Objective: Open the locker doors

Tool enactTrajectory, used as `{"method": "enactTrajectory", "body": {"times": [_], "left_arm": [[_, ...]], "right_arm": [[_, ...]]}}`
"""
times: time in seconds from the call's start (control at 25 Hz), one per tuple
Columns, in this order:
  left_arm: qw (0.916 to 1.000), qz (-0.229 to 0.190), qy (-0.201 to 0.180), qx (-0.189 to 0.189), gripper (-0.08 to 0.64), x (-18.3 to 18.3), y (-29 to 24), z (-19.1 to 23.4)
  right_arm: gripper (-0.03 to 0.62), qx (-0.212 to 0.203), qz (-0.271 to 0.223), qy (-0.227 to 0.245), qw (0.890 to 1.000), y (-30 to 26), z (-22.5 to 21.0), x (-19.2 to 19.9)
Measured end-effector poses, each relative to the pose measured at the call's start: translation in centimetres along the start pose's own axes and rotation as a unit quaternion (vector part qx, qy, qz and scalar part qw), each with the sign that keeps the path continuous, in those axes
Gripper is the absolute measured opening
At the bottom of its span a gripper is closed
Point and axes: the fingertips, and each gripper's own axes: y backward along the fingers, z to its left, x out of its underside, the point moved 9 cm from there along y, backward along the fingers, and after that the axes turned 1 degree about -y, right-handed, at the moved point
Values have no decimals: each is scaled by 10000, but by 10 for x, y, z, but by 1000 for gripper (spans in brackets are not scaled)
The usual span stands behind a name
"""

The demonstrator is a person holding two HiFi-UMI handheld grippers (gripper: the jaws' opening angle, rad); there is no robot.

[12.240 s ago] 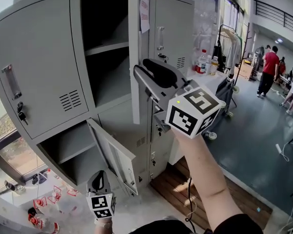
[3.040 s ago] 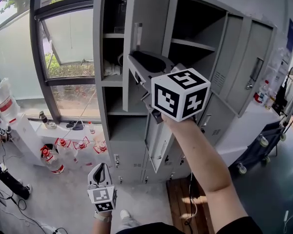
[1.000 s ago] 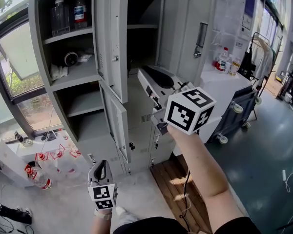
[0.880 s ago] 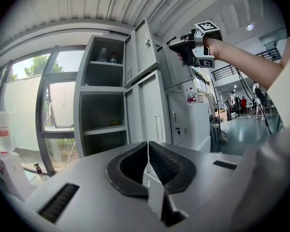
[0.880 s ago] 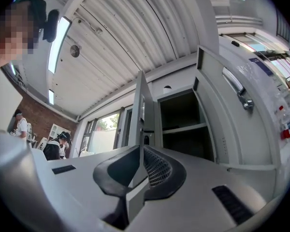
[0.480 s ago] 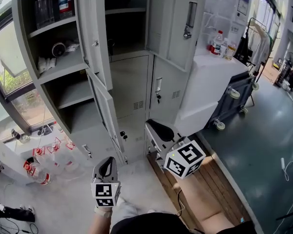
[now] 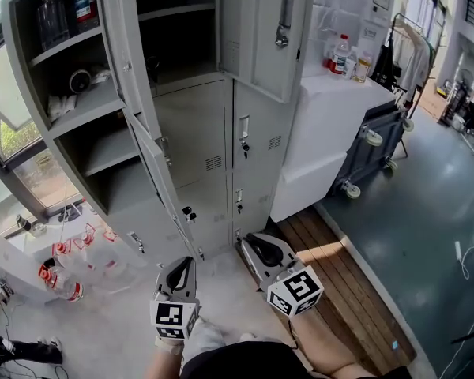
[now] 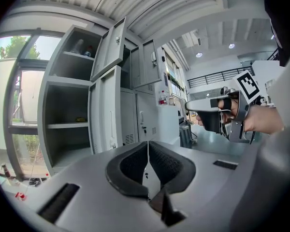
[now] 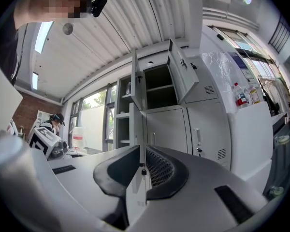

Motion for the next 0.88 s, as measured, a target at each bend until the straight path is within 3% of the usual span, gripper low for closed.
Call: {"method": "enactTrajectory", "body": {"times": [0.16, 0.88], "left_arm": [[9999, 23, 26, 168, 26, -3, -1, -7], [9997, 84, -42, 210, 26, 4, -14, -21]], "right_arm": [[51, 79, 103, 144, 9998, 12, 0, 15], [46, 354, 146, -455, 9982, 34, -24, 44]]}}
